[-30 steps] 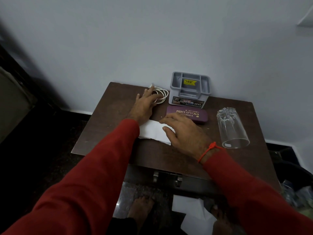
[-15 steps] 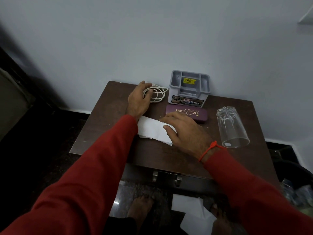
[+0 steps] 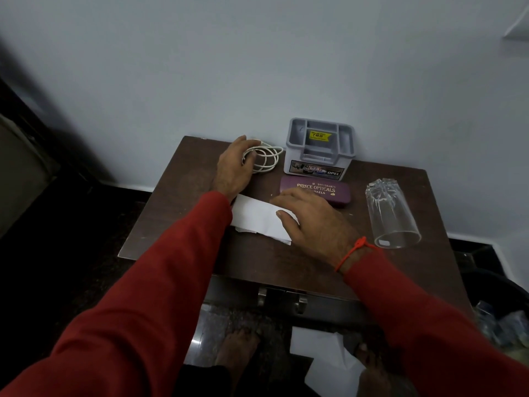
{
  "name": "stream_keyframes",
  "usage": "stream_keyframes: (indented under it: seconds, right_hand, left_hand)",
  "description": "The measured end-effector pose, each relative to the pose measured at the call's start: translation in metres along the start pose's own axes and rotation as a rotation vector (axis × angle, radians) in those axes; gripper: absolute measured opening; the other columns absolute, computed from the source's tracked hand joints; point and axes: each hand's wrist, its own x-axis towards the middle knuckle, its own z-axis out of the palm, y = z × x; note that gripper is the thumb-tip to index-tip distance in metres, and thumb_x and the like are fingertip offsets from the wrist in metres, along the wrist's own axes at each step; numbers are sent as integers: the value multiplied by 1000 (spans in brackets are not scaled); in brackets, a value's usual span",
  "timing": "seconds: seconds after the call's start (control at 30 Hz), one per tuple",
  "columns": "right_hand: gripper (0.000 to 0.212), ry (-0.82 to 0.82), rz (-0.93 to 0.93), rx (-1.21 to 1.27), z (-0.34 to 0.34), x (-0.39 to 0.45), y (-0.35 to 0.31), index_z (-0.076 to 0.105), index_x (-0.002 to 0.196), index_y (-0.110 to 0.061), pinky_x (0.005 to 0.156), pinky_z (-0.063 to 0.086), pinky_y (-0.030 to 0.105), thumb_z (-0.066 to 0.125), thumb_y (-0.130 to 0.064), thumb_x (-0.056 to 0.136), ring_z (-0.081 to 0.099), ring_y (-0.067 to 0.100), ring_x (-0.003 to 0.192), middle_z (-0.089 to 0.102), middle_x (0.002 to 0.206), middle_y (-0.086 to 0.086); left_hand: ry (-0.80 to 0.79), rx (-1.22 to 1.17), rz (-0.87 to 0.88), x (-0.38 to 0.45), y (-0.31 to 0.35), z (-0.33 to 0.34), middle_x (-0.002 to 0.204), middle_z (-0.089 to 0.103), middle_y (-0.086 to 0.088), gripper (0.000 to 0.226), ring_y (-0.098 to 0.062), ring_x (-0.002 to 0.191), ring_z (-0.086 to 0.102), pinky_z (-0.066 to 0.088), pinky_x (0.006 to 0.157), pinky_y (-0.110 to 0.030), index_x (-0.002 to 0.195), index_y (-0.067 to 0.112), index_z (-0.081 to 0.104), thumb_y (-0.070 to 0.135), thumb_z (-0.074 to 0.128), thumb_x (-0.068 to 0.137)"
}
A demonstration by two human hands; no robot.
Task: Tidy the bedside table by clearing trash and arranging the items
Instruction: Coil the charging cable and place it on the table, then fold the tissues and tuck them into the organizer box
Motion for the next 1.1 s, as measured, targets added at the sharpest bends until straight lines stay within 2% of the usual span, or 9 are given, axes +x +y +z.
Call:
stream_keyframes:
  seconds: [0.17, 0.3, 0.4, 0.5, 0.57, 0.7, 0.77, 0.97, 1.1]
  right_hand:
    - [34, 24, -16, 11, 1, 3, 3, 65, 119, -8, 98, 47, 42, 46, -18, 93, 60, 31, 105, 65, 115, 11]
    - [34, 28, 7, 46, 6, 6, 7, 65, 120, -4, 99, 44, 39, 51, 1, 90, 59, 34, 108, 64, 116, 16]
    - [44, 48, 48, 69, 6, 5, 7, 61, 128, -4, 101, 41, 33, 52, 11, 87, 56, 30, 116, 60, 125, 14]
    - [44, 58, 95, 102, -3, -1, 8, 60, 131, -7, 103, 40, 32, 49, 9, 90, 55, 27, 119, 58, 129, 13]
    - [40, 117, 105, 136, -10, -9, 8, 62, 127, -7, 104, 41, 33, 50, 6, 91, 56, 29, 118, 61, 126, 14]
    - [35, 264, 136, 182, -25, -37, 9, 66, 121, -7, 97, 40, 22, 54, 2, 90, 61, 24, 110, 66, 119, 12]
    - [33, 304, 175, 199, -33, -53, 11, 67, 120, -9, 96, 41, 21, 55, 0, 90, 61, 20, 109, 67, 117, 9]
    - [28, 352, 348, 399, -36, -96, 10, 69, 115, -16, 88, 48, 22, 56, -4, 92, 63, 14, 97, 67, 109, 3]
    - [23, 327, 459, 594, -38, -112, 4, 71, 105, -15, 83, 52, 19, 58, -2, 92, 68, 11, 87, 72, 97, 0]
  left_hand:
    - [22, 53, -35, 7, 10, -9, 137, 62, -12, 27, -24, 132, 55, 40, 113, -34, 122, 11, 71, 13, 61, 96]
    - [47, 53, -128, 15, 26, -29, 118, 68, -7, 19, -19, 98, 67, 54, 94, -35, 108, 19, 74, 24, 63, 94]
    - [108, 46, -35, 5, 41, -39, 111, 66, -3, 13, -11, 80, 61, 54, 83, -31, 101, 22, 70, 19, 59, 94]
    - [68, 59, 145, -18, 51, -49, 105, 66, -2, 8, -10, 85, 61, 51, 79, -23, 98, 18, 68, 17, 61, 94]
    - [-39, 147, 242, -37, 46, -51, 105, 68, -4, 13, -16, 93, 62, 52, 85, -31, 103, 15, 69, 21, 62, 95]
    - [-414, 628, 62, -78, 29, -41, 142, 55, -4, 42, -31, 129, 47, 38, 108, -50, 136, 26, 57, 45, 53, 99]
    - [-438, 702, 13, -91, 26, -39, 146, 46, -5, 48, -33, 134, 38, 29, 109, -49, 140, 28, 54, 49, 56, 97]
    - [-349, 420, -136, -112, 59, -37, 115, 60, -13, 32, -33, 114, 54, 41, 91, -33, 108, 13, 70, 34, 77, 85]
    - [-310, 112, -175, -142, 94, -37, 94, 66, 0, 16, -19, 91, 62, 42, 70, -27, 86, 23, 64, 28, 79, 84]
